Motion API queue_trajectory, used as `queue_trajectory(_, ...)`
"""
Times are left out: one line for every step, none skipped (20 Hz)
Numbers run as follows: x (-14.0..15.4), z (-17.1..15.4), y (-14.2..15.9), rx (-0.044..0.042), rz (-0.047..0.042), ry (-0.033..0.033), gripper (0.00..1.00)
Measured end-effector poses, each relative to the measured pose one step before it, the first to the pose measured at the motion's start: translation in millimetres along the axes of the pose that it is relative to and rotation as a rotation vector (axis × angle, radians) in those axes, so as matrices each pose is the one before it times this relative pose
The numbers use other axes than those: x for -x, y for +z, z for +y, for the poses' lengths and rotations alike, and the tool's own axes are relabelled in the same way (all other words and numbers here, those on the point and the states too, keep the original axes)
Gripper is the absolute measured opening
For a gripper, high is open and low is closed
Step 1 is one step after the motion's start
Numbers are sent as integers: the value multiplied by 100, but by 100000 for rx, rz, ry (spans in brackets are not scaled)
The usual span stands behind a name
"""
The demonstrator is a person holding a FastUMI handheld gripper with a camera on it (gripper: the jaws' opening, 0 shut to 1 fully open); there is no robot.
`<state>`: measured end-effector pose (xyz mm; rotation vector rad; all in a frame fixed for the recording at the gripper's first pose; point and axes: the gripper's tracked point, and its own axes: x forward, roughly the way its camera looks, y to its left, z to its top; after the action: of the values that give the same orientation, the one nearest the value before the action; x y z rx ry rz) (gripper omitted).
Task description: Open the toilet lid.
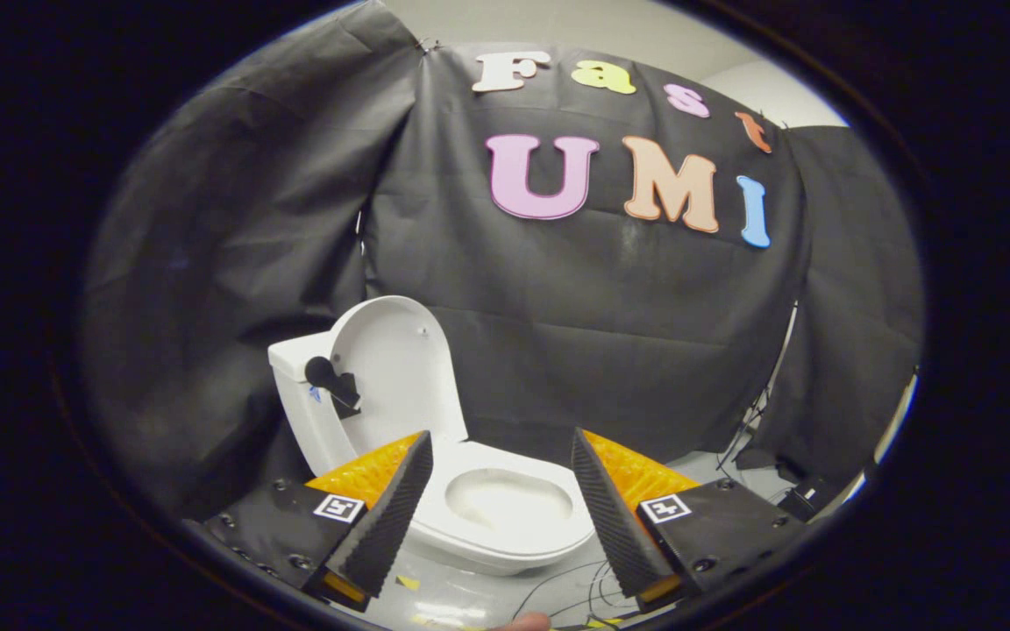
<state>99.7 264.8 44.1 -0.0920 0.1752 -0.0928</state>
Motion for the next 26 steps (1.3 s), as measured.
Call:
queue_trajectory(203,-128,-50,-407,43,146,98)
queue_trajectory(98,-180,-92,-254,-72,85,98)
queue_trajectory(81,-242,32,-181,-183,208,98)
queue_trajectory(48,-314,-235,-339,125,-268,98)
queue_trajectory(169,-526,-229,-478,-218,-717,98)
queue_trajectory(210,-373,-267,-860,-591,-90,98)
queue_trajectory(157,-235,-89,-1241,-1281,456,98)
queue_trajectory(107,-427,-254,-1120,-1518,21,98)
queue_trajectory(116,-402,-204,-501,-1411,87,98)
queue_trajectory(46,-216,-223,-23,-1677,-48,98)
queue_trajectory(65,-197,-178,-474,-1413,475,99)
queue_trajectory(-134,118,-530,-1422,-1092,1350,98)
queue_trajectory(-14,23,-590,-2453,-698,863,98)
queue_trajectory(35,-358,-860,-2778,-210,-565,98)
queue_trajectory(77,-253,-784,-2922,829,-180,98)
queue_trajectory(-88,-58,-762,-2285,1155,79,98)
queue_trajectory(-36,-189,-336,-488,1019,-347,98)
queue_trajectory(38,-252,-61,270,412,-334,98)
queue_trajectory(121,-83,131,710,23,-99,98)
queue_trajectory(36,-135,97,311,-324,-220,98)
queue_trajectory(26,-210,53,-60,-274,-568,97)
queue_trajectory(42,-195,-250,-586,-109,-545,97)
queue_trajectory(-5,-183,-156,-736,271,-481,97)
queue_trajectory(44,-92,-361,-520,754,-545,97)
queue_trajectory(20,-232,-343,-163,1268,-830,97)
queue_trajectory(18,-334,-300,11,826,-1046,97)
